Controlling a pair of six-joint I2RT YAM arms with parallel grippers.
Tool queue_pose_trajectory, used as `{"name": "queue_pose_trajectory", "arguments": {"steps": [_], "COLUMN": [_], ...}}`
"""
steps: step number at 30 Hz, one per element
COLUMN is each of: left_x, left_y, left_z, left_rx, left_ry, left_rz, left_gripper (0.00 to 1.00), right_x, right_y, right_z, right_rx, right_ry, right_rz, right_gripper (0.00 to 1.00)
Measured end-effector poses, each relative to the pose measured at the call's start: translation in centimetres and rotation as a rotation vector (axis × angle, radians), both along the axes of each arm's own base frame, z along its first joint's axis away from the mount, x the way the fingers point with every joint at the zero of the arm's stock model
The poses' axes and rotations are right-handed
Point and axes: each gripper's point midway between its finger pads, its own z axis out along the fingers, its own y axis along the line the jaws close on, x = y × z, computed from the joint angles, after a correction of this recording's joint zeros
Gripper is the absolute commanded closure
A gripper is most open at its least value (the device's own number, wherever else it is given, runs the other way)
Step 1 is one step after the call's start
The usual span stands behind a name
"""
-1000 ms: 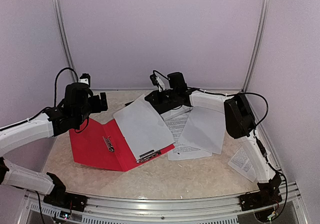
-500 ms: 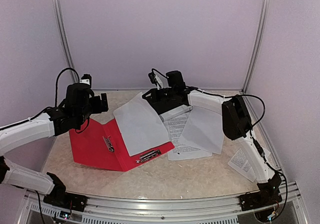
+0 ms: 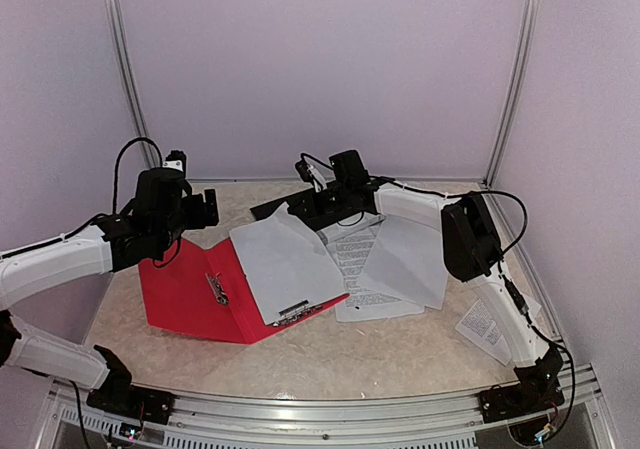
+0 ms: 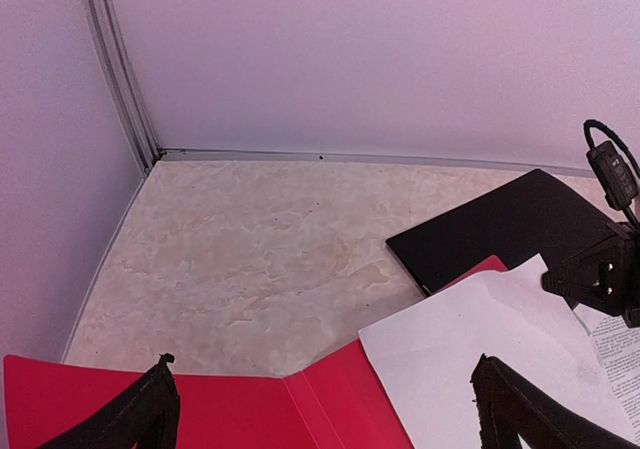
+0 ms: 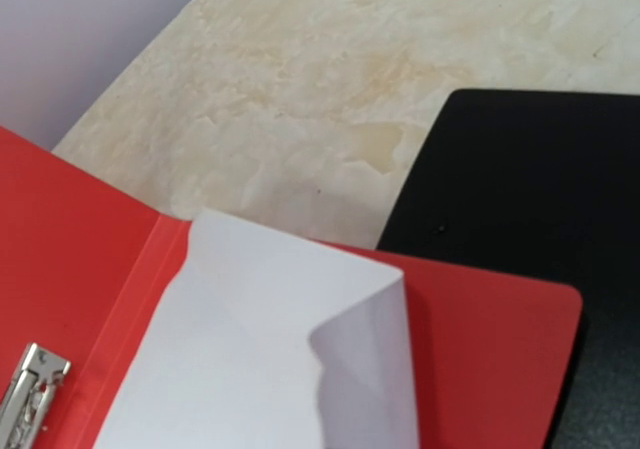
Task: Put the files into the folder
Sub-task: Place the file in the spring clip on the folder.
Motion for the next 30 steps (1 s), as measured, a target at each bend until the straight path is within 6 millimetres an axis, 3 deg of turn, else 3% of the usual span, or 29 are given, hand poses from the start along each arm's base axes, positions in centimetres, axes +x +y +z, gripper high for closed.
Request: {"name": "queue_pose_trajectory", "arguments": {"steps": [13,23,30], "left_x": [0.1,0.2,0.3], "left_y": [-0.3,-0.4,-0.4], "left_z": [-0.1,-0.1,-0.5], "left_rx": [0.002,0.006,0.020], "left_ry": [0.003,0.004,0.014], "left_rz": [-0.006,-0.007,-0.009], "left_gripper": [0.01,0.01,0.01], "right_x": [0.5,1.6,1.4], "right_y": [0.3,1.1,1.3], "right_z": [0.7,3.6,1.8], "right_rx": [0.041,0.111,0.100], "right_ry": [0.007,-0.026,0.013], "right_rz": [-0.021,-0.043,-0.032], "right_gripper": [1.00,1.00,1.00]}}
